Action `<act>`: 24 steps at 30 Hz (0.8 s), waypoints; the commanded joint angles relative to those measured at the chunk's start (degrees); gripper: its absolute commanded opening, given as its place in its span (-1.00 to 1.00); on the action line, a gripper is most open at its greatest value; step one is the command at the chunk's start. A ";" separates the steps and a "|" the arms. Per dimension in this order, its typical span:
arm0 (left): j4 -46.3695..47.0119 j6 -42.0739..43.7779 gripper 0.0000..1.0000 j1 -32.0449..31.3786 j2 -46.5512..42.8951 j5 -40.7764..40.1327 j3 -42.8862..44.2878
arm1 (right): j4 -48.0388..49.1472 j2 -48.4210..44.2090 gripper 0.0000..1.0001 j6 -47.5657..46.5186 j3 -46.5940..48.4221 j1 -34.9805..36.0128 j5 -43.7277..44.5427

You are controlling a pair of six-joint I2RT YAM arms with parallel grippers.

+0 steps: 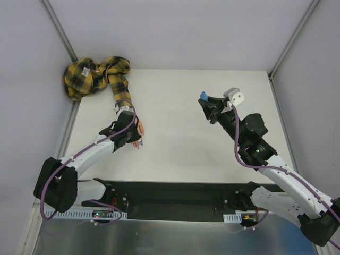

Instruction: Paint the nails

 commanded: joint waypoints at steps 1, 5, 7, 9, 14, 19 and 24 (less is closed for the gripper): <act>-2.13 -0.38 -1.00 0.45 -1.89 -0.96 -0.35 | 4.56 -0.67 -0.99 0.81 0.85 -0.26 -0.77; -2.66 -0.21 -1.00 0.53 -2.69 -2.55 -0.27 | 4.56 -0.85 -0.99 0.81 0.94 -0.26 -0.94; -2.92 -0.21 -1.00 0.53 -2.87 -2.81 0.00 | 4.56 -0.67 -1.00 0.90 1.03 -0.34 -0.85; -3.10 0.14 -1.00 0.53 -2.95 -2.90 0.52 | 4.47 -0.50 -0.99 0.90 0.94 -0.34 -0.85; -3.36 1.98 -1.00 0.53 -6.02 4.53 4.73 | 4.38 -0.23 -0.99 1.16 1.20 -0.34 -1.64; -5.02 6.63 -1.00 0.53 -10.50 12.98 13.17 | 0.61 -1.28 -1.00 0.90 2.52 -0.26 -3.91; -9.68 11.74 -1.00 0.53 -13.41 25.10 24.07 | -8.17 -8.03 -1.00 4.05 2.00 -0.17 -10.15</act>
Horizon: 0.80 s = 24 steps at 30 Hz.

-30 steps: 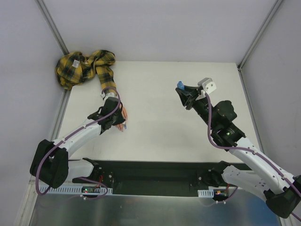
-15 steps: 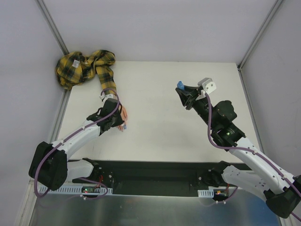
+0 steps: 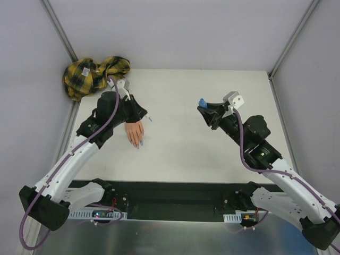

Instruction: Paint the nails

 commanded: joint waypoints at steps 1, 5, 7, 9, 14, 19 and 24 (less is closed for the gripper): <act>-4.11 6.98 -1.00 0.53 -4.08 14.94 9.54 | -5.84 -7.68 -1.00 4.10 1.93 -0.26 -7.22; -7.63 8.04 -1.00 0.53 -3.64 30.05 17.01 | -18.74 -13.13 -1.00 7.27 1.49 -0.26 -10.91; -7.64 7.00 -1.00 0.45 -3.12 38.38 18.51 | -22.80 -15.84 -0.99 9.11 1.49 -0.26 -13.72; -7.72 5.94 -1.00 0.45 -2.42 41.41 20.71 | -24.83 -16.30 -1.00 9.64 2.28 -0.26 -19.40; -7.81 0.31 -1.00 -0.52 2.41 45.11 26.68 | -31.96 -11.65 -1.00 7.01 7.11 -0.17 -27.34; -7.72 0.13 -1.00 -5.86 6.80 42.39 31.96 | -31.87 -7.87 -1.00 3.85 9.92 -0.17 -30.42; -7.72 0.66 -1.00 -9.74 9.98 40.11 36.44 | -31.17 -3.21 -1.00 3.05 13.18 -0.08 -32.89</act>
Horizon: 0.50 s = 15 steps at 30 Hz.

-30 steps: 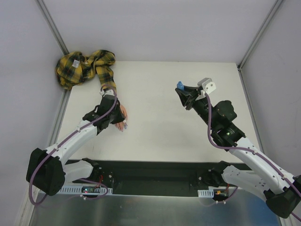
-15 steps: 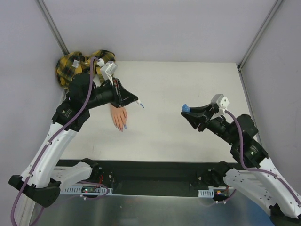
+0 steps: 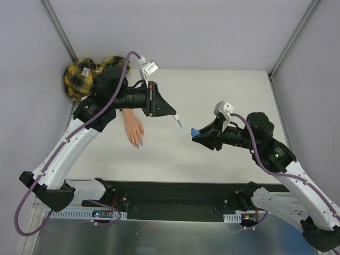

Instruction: Paint the nails

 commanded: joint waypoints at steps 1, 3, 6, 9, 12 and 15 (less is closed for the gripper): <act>0.63 -0.57 -1.00 -2.60 0.93 -1.86 4.54 | 1.98 2.08 -1.00 -1.91 4.22 -0.08 -4.15; 0.54 -0.65 -1.00 -3.13 0.84 -3.01 4.89 | 2.16 2.00 -0.99 -2.08 3.78 -0.17 -4.06; 0.54 -1.00 -1.00 -3.74 0.75 -3.37 5.33 | 3.30 1.91 -1.00 -1.74 2.90 -0.17 -4.76; 0.54 -1.18 -1.00 -4.71 1.28 -3.89 5.68 | 4.36 2.17 -1.00 -1.12 2.72 -0.17 -5.29; 0.54 -1.18 -1.00 -5.24 1.89 -4.16 5.94 | 4.45 2.88 -1.00 -1.29 3.25 -0.17 -5.29; 0.62 -1.27 -1.00 -5.59 2.34 -4.77 6.47 | 4.62 3.14 -0.99 -1.38 3.60 -0.08 -5.29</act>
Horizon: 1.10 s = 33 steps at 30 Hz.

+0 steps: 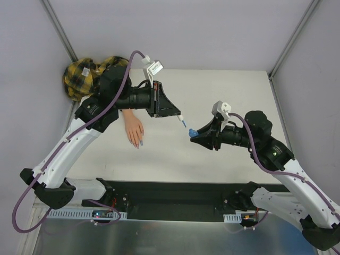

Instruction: Paint the nails

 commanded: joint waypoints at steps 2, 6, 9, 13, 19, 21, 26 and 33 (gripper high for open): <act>1.30 -0.83 -1.00 -0.76 0.54 -1.19 3.04 | 3.71 0.39 -1.00 -0.42 1.99 -0.08 -1.79; 1.22 -0.92 -1.00 -1.29 0.72 -1.45 3.22 | 4.41 0.65 -1.00 0.02 1.81 -0.17 -2.40; 1.30 -1.09 -1.00 -1.64 0.63 -2.07 2.96 | 4.85 0.39 -1.00 0.28 1.72 -0.08 -2.49; 1.22 -1.27 -1.00 -2.26 0.72 -2.24 2.78 | 5.11 0.30 -1.00 0.28 1.55 -0.17 -1.79; 1.30 -1.36 -1.00 -2.87 1.07 -2.77 2.78 | 5.20 0.47 -1.00 0.64 1.55 -0.17 -1.88; 1.39 -1.36 -1.00 -3.05 1.16 -2.77 2.87 | 5.29 0.56 -1.00 0.64 1.55 -0.17 -1.70; 1.22 -1.27 -1.00 -3.49 1.16 -3.03 2.60 | 5.46 1.00 -1.00 0.81 1.63 -0.17 -1.70; 1.22 -1.01 -1.00 -3.66 1.60 -3.21 2.69 | 5.55 1.27 -1.00 0.99 1.55 -0.08 -1.79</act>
